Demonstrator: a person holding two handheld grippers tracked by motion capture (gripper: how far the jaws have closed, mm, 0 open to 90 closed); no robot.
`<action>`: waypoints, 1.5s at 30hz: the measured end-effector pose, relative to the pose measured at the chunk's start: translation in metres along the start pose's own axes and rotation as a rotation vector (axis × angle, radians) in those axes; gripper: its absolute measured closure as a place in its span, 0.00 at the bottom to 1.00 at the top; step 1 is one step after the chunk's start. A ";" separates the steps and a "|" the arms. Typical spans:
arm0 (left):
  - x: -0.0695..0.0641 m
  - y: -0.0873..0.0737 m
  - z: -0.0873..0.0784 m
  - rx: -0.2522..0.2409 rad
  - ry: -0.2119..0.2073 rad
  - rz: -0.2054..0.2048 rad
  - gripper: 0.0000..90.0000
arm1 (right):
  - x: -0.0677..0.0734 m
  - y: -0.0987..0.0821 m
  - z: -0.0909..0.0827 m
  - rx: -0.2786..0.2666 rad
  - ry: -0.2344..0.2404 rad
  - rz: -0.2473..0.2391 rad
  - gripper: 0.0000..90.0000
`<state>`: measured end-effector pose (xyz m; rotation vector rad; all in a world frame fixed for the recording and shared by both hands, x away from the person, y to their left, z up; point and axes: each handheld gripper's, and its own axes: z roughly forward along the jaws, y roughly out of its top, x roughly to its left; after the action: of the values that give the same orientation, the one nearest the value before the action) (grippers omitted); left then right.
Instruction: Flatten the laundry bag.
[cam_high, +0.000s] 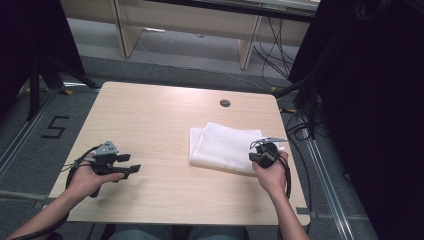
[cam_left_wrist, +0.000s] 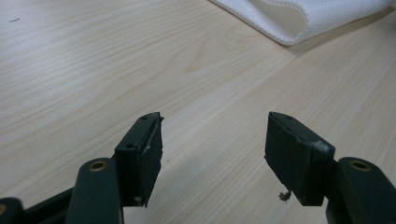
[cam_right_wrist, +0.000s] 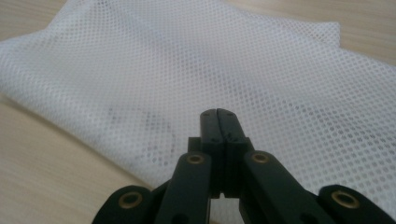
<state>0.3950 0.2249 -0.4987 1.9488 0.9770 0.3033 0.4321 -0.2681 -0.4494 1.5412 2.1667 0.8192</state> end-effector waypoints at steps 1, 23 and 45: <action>0.000 0.000 0.000 0.001 -0.007 0.002 0.40 | 0.000 0.002 0.003 0.002 -0.003 0.006 1.00; 0.001 -0.001 -0.001 0.005 -0.014 -0.004 0.40 | 0.010 0.015 0.062 0.088 -0.014 0.002 0.99; -0.001 0.000 -0.001 0.009 -0.019 0.001 0.41 | 0.013 0.015 0.069 0.089 0.001 -0.055 1.00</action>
<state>0.3942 0.2247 -0.4981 1.9570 0.9669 0.2807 0.4790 -0.2352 -0.4920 1.5164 2.2639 0.7153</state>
